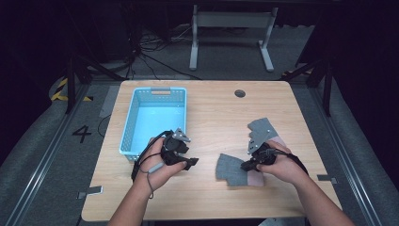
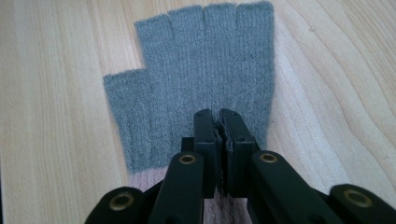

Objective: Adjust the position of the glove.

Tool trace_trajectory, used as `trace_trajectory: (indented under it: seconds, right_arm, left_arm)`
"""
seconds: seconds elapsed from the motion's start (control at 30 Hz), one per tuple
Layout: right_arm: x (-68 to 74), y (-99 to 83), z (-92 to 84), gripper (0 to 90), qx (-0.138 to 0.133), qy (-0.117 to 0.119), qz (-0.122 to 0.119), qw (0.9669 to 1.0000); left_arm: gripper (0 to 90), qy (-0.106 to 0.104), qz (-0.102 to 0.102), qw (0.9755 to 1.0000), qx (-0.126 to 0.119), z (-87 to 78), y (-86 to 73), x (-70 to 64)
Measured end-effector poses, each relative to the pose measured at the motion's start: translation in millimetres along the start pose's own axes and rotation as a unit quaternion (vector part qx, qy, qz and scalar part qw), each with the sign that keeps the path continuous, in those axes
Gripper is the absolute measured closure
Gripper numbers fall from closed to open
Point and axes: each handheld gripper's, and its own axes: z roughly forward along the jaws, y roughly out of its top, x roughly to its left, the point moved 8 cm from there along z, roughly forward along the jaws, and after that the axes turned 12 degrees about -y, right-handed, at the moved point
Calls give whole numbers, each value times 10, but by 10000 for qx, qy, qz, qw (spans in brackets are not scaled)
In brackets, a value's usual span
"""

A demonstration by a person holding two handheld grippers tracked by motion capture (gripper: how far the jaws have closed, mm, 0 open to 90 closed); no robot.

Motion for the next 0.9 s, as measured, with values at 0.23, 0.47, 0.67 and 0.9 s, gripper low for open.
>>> trace_trajectory:
  seconds: [0.23,0.47,0.67,0.9]
  right_arm:
    - [-34,17,7,808,-97,-161,49,9998]
    - [-68,51,-73,775,-340,-248,232,9988]
    - [-117,101,-255,727,-618,-419,596,9954]
    - [-296,105,-450,680,-959,-840,1407,9818]
  left_arm:
    - [450,-8,-2,10000,-11,-3,1,-2]
    - [449,-22,22,10000,-8,-1,10,5]
    - [449,-23,9,10000,-23,-1,21,10]
    - [449,-20,27,10000,-19,-1,20,3]
